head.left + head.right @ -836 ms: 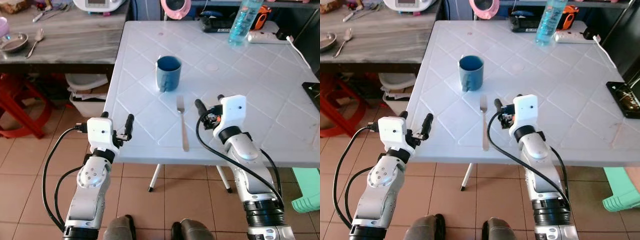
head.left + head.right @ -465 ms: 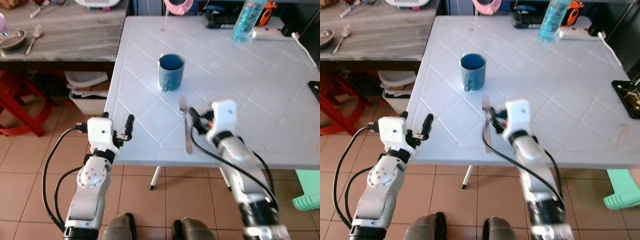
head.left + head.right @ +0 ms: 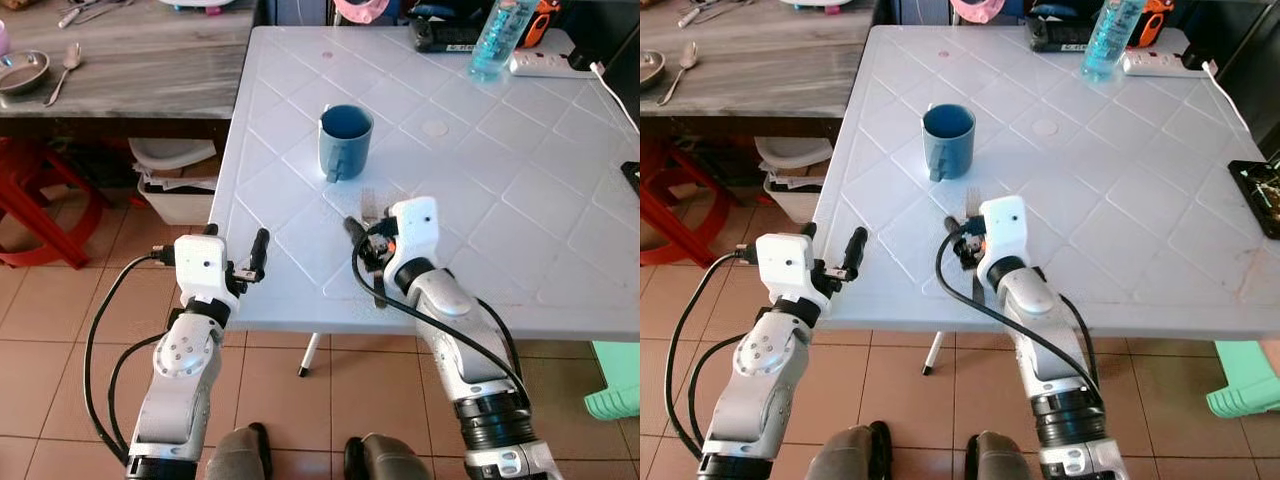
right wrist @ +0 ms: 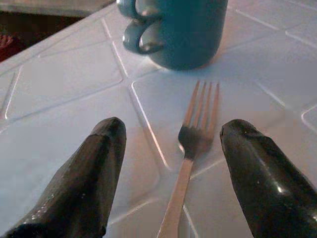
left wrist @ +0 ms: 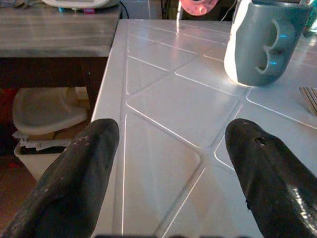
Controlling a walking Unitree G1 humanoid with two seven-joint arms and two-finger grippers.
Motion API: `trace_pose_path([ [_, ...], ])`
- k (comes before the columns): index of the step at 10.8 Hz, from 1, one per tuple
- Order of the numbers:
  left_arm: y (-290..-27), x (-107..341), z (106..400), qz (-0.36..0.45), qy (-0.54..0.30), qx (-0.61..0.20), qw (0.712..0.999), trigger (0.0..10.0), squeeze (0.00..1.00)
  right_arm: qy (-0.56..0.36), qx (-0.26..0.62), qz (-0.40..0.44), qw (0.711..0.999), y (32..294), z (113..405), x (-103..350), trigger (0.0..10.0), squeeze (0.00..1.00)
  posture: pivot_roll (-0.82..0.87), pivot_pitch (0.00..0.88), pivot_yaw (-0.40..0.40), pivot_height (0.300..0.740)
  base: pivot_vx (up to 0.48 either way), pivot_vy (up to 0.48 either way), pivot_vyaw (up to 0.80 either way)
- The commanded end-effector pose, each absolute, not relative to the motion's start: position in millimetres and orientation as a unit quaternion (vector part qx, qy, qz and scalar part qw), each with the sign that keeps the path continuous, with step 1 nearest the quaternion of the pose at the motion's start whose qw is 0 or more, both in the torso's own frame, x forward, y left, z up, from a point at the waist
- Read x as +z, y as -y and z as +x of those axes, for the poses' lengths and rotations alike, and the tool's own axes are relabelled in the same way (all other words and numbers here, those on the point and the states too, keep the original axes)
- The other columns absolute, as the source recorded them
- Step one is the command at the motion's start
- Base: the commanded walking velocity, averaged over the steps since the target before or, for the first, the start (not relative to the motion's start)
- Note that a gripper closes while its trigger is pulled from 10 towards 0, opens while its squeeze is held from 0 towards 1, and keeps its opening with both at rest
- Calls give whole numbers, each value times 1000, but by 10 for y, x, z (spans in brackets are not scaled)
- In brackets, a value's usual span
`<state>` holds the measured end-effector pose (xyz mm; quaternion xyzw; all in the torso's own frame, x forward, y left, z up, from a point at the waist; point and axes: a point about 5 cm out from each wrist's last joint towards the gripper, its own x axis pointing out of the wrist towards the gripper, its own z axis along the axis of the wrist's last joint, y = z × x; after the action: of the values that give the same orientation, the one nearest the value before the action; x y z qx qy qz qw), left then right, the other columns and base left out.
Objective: Setting the table
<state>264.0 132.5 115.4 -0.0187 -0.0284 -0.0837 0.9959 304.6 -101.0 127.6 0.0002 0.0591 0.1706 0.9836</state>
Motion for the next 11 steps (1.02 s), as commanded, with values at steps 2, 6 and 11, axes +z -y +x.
trace_pose_path([
  [2,-1353,1152,2604,-13,24,-86,996,10000,0,-88,154,0,984,1049,3000,1187,10000,0,-26,183,15,740,0,0,0],
  [6,-1376,1140,2555,-6,17,-88,996,10000,0,-122,132,3,984,1107,3069,1132,10000,0,-19,206,15,740,0,0,0],
  [11,-1372,1109,2522,-6,6,-91,996,10000,0,-169,130,13,977,1131,3064,1044,0,0,-22,221,16,740,0,0,0],
])
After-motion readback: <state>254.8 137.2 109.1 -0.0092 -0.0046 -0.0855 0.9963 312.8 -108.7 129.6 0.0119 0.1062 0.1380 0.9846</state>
